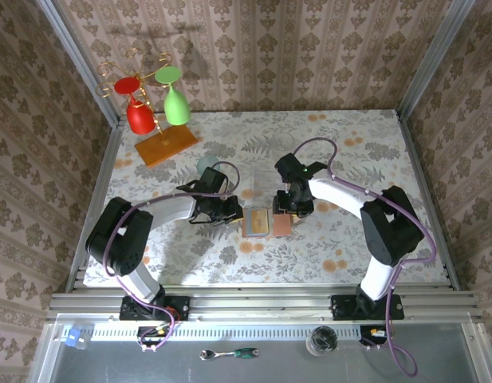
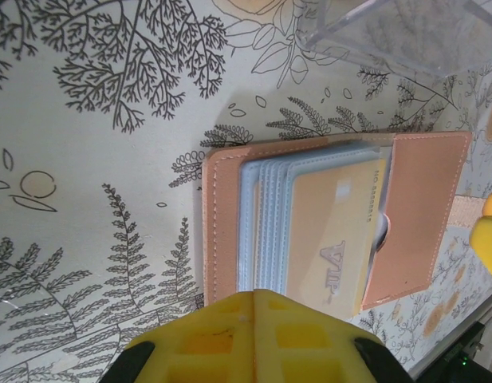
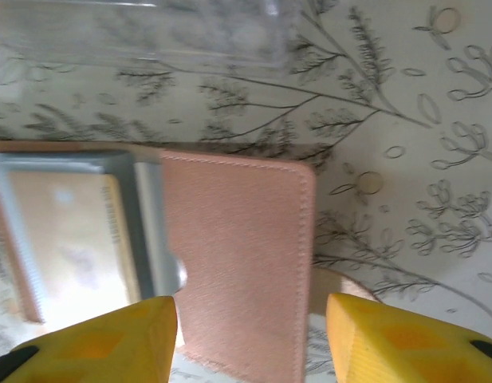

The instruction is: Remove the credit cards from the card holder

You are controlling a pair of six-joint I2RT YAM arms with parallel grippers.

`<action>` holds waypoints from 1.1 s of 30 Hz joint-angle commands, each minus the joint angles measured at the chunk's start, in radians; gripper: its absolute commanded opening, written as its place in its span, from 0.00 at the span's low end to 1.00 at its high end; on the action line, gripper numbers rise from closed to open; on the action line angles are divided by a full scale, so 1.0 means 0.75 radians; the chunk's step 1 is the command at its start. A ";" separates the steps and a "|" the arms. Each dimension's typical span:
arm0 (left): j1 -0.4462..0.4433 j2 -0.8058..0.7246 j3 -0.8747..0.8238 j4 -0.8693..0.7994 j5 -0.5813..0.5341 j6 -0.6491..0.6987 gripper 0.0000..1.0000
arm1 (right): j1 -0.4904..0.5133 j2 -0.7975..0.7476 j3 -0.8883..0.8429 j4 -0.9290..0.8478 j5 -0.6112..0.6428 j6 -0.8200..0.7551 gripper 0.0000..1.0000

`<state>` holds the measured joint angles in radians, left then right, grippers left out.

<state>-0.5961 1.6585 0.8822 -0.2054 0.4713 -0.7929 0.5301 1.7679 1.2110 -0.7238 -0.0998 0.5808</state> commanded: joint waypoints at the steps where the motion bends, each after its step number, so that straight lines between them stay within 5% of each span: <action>1: -0.011 0.031 0.012 0.017 0.004 -0.002 0.08 | -0.003 0.038 0.000 -0.055 0.082 -0.014 0.55; 17: 0.001 0.037 0.019 0.030 0.013 -0.005 0.08 | -0.001 0.088 -0.115 0.053 -0.079 0.055 0.63; 33: -0.013 0.071 0.058 0.067 0.075 -0.010 0.05 | 0.004 0.006 -0.107 0.031 -0.052 0.074 0.61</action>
<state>-0.5972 1.6905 0.8913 -0.1715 0.5003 -0.7937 0.5285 1.7943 1.1282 -0.6807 -0.1390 0.6273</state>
